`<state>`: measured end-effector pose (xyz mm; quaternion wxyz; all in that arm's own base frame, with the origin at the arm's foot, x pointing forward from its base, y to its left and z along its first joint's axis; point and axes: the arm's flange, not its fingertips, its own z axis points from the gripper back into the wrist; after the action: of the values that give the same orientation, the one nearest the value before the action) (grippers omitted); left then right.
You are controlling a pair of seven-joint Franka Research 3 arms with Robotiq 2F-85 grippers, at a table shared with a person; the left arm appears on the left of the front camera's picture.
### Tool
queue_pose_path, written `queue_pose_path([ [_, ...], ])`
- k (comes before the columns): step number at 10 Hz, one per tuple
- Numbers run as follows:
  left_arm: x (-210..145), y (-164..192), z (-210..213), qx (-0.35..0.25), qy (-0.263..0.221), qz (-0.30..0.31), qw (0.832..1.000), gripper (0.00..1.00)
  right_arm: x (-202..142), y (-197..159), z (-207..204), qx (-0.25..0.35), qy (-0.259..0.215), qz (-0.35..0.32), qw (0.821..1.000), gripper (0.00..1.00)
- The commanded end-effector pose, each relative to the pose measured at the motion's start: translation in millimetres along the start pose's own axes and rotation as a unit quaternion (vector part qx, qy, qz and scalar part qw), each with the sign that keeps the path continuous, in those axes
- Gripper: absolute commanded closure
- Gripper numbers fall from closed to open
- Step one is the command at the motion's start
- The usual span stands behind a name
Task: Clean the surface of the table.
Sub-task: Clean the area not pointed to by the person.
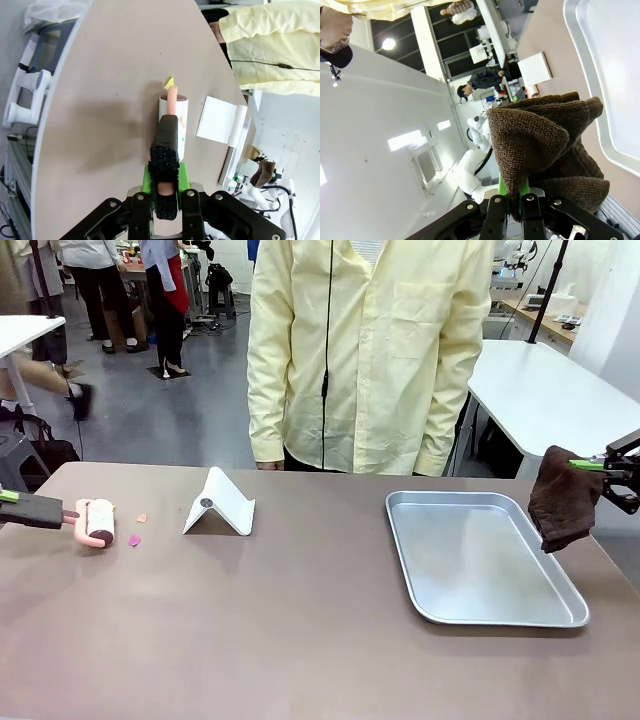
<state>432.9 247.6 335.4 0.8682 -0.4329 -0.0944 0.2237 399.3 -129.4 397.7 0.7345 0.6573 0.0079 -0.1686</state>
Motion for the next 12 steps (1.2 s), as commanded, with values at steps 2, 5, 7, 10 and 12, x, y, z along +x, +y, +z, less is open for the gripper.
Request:
queue_pose_path([
  [2, 4.6, -2.3, -24.8, 0.031, 0.018, 0.003, 0.999, 0.78, -1.4, 3.3, 2.1, 0.012, 0.002, 0.003, 1.0, 0.92],
  [5, 13.1, -13.9, -45.4, 0.031, 0.044, -0.002, 0.999, 0.78, -1.4, 3.3, 2.1, 0.012, 0.002, 0.003, 1.0, 0.92],
  [7, 17.7, -23.2, -62.3, 0.037, 0.055, -0.01, 0.998, 0.78, -1.4, 3.3, 2.1, 0.012, 0.002, 0.003, 1.0, 0.92],
  [10, 27.9, -31.9, -77.4, 0.034, 0.069, -0.014, 0.997, 0.78, -1.4, 3.3, 2.1, 0.012, 0.002, 0.003, 1.0, 0.92],
  [12, 32.4, -34.6, -86.1, 0.032, 0.071, -0.017, 0.997, 0.78, -1.4, 3.3, 2.1, 0.012, 0.002, 0.003, 1.0, 0.92],
])
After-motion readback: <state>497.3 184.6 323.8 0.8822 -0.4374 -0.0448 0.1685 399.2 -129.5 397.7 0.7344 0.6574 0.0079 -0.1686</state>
